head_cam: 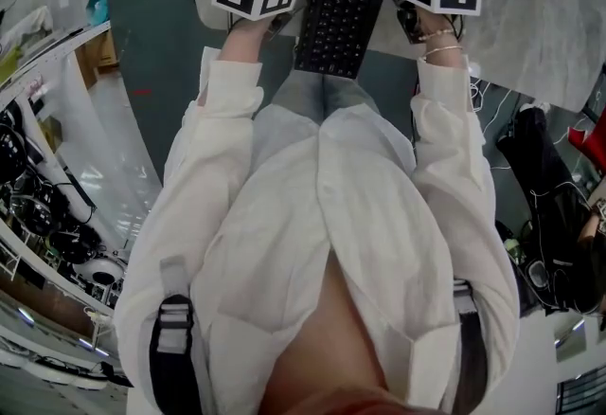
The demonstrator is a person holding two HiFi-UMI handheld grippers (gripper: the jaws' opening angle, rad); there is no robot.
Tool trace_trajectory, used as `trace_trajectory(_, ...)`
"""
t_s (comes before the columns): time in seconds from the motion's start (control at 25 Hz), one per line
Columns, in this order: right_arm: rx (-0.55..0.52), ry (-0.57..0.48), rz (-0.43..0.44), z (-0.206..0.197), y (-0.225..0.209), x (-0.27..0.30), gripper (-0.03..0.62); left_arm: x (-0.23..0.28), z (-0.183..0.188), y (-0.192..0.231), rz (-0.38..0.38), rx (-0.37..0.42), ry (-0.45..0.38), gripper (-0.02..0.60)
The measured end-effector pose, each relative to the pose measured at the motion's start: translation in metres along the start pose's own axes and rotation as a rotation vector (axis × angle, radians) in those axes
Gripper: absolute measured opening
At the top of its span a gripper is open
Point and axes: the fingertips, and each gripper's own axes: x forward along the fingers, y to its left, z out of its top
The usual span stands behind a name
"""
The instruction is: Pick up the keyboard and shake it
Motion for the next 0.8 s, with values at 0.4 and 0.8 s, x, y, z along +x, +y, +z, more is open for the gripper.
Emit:
trace_trajectory(0.4,0.066,0.022,-0.007,-0.012,-0.011,0.012,0.299,0.003,-0.002,0.002,0.057,0.094,0.057,0.179)
trace_trajectory(0.8,0.009,0.023,-0.065,-0.010,-0.012,0.009,0.299,0.002,-0.003,0.000,0.116,0.170,0.111,0.183)
